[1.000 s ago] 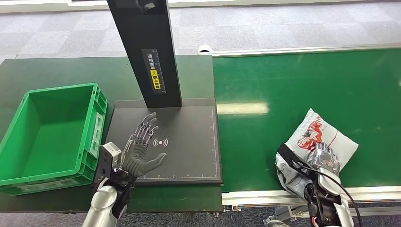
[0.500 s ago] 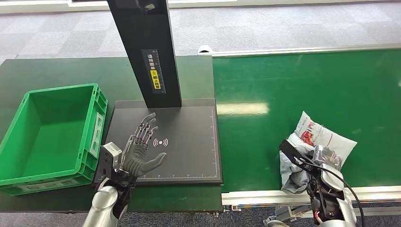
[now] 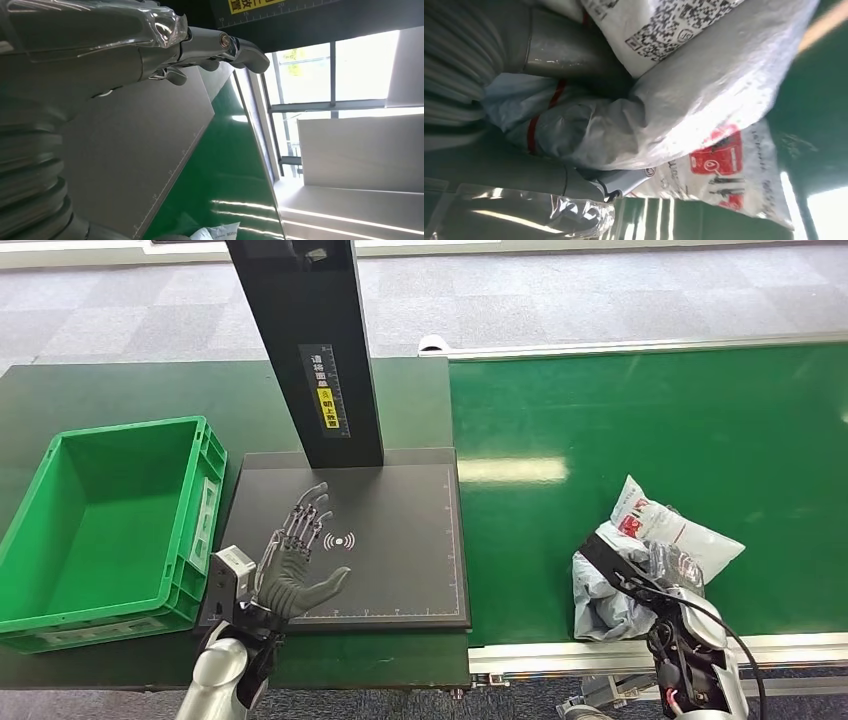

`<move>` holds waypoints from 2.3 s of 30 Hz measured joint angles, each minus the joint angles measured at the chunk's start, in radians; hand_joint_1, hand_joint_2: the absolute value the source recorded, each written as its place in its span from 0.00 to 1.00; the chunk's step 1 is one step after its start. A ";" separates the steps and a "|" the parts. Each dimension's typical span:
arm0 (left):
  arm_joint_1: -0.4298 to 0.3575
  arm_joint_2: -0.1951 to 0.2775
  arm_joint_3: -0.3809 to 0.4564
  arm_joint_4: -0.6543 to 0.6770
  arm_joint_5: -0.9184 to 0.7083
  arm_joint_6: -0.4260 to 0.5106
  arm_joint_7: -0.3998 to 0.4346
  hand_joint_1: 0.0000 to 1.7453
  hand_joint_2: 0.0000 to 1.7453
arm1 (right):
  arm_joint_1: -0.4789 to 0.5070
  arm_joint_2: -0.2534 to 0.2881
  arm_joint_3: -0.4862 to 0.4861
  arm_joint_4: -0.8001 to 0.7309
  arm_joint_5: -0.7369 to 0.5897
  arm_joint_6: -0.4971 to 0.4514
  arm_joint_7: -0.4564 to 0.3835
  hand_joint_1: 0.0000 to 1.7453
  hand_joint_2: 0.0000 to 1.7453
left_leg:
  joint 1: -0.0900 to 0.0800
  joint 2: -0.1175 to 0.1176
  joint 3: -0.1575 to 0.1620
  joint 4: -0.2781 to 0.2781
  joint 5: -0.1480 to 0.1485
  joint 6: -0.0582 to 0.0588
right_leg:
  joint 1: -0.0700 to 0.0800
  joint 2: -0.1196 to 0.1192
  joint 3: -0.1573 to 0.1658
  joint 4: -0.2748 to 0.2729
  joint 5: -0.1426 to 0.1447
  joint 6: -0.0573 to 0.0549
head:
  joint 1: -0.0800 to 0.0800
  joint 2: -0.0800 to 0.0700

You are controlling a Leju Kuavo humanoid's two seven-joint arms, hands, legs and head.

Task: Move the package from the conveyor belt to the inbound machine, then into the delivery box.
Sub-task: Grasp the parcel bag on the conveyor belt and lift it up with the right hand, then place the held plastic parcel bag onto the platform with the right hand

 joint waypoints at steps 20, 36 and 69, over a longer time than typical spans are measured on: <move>-0.007 0.010 0.040 -0.040 -0.003 0.072 -0.081 0.00 1.00 | 0.220 0.134 0.142 -0.620 -0.239 -0.402 -0.430 1.00 1.00 | 0.000 -0.001 -0.002 0.000 0.000 0.000 | 0.000 -0.001 -0.002 0.000 0.000 0.000 | 0.000 0.000; -0.058 0.026 0.042 -0.028 0.044 0.069 -0.116 0.00 1.00 | 0.011 0.106 0.562 -0.396 0.162 -0.295 -0.339 1.00 1.00 | 0.000 0.000 -0.001 0.000 0.001 0.000 | 0.000 0.000 -0.002 0.001 0.000 0.000 | 0.000 0.000; -0.159 0.044 -0.056 0.098 0.137 0.052 -0.137 0.00 1.00 | -0.286 0.244 0.940 0.232 0.140 -0.432 -0.348 0.21 1.00 | 0.000 0.000 -0.001 0.000 0.001 -0.001 | 0.001 0.000 -0.002 0.000 0.000 -0.001 | 0.000 0.000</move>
